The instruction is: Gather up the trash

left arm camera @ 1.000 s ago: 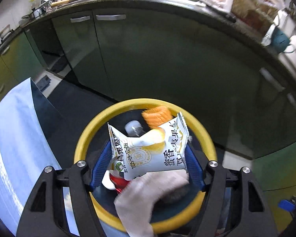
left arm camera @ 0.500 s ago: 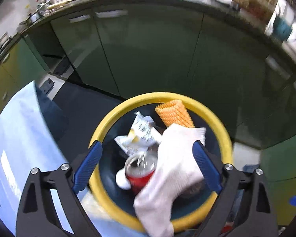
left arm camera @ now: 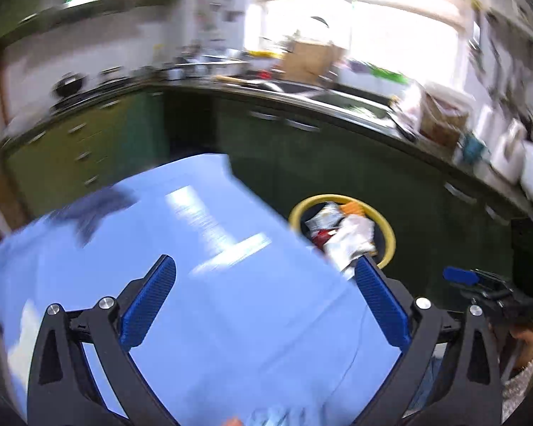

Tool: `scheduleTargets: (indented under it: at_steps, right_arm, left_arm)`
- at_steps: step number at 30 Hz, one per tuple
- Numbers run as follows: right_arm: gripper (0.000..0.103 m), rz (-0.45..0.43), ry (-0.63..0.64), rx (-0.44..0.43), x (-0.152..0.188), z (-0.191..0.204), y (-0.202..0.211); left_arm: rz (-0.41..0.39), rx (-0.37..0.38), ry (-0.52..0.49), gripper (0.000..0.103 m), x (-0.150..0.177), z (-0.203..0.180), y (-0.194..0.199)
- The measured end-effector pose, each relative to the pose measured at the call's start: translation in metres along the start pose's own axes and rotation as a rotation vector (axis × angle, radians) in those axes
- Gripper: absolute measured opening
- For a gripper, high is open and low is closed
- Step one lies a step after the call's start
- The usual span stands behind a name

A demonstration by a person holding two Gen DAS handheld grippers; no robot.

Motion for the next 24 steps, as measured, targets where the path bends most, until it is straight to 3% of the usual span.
scheduleTargets:
  at_steps: [5,10,17,24]
  right_arm:
    - [0.099,-0.044,0.147,0.053,0.005,0.045,0.0]
    - [0.098,-0.125,0.271,0.079,0.011,0.085,0.016]
    - [0.098,-0.153,0.355,0.101,0.028,0.112,0.037]
    - [0.098,-0.193,0.356,0.109,0.035,0.118,0.062]
  left_arm:
    - [-0.088,-0.173,0.109,0.096,0.052,0.058,0.083]
    - [-0.132,-0.287,0.226,0.096,0.093,0.099,0.14]
    - [-0.138,-0.351,0.261,0.096,0.132,0.109,0.187]
    - [-0.182,-0.326,0.231,0.096,0.136,0.093,0.214]
Point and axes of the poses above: each gripper's, at about its wrist camera, not at the fingertips, and y roughly against the way its jaws point, z to its left, x to its underside, the point moved 5 cm from there along -y, roughly the way its jaws point, and after that the axes turned 3 degrees about -z, right-handed, at the moved point
